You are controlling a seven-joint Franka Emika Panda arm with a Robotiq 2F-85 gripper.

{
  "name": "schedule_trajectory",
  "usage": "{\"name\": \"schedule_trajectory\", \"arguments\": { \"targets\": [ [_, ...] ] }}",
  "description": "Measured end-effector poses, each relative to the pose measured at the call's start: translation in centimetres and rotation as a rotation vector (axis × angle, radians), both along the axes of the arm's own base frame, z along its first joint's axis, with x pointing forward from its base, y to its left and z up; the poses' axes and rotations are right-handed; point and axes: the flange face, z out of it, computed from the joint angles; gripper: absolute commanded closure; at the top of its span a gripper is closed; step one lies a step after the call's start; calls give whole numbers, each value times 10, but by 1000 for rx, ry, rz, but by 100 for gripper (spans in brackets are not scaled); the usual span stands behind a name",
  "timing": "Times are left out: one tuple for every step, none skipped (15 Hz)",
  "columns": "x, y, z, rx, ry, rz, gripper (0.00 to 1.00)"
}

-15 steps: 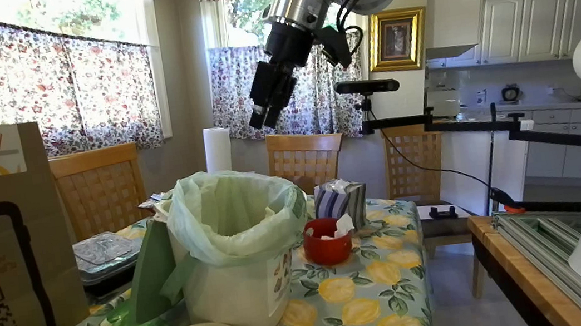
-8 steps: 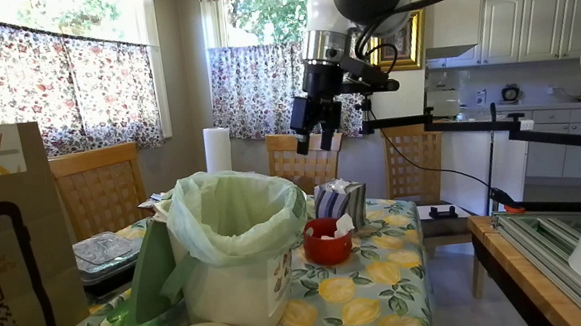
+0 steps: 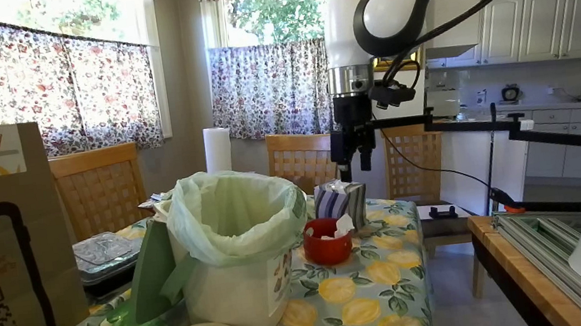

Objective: Pick up the red bowl and pour it's contents in the bin

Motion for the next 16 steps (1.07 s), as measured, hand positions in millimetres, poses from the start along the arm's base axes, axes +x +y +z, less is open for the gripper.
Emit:
{"name": "schedule_trajectory", "arguments": {
  "targets": [
    [-2, -3, -7, -13, 10, 34, 0],
    [-2, -6, -13, -30, 10, 70, 0],
    [0, -9, -19, -53, 1, 107, 0],
    [2, -12, -25, -77, -16, 147, 0],
    [5, -15, -32, -100, -37, 182, 0],
    [8, -18, -37, -119, -62, 215, 0],
    [10, -21, -43, -132, -88, 243, 0],
    [12, -23, -49, -139, -113, 271, 0],
    [14, -25, -56, -141, -131, 297, 0],
    [15, -26, -62, -138, -144, 318, 0],
    [15, -27, -68, -128, -152, 335, 0],
    [15, -26, -74, -114, -156, 353, 0],
    [16, -24, -79, -99, -158, 370, 0],
    [17, -24, -82, -85, -158, 387, 0],
    [17, -23, -85, -73, -159, 404, 0],
    [18, -24, -87, -64, -159, 414, 0]
  ]
}}
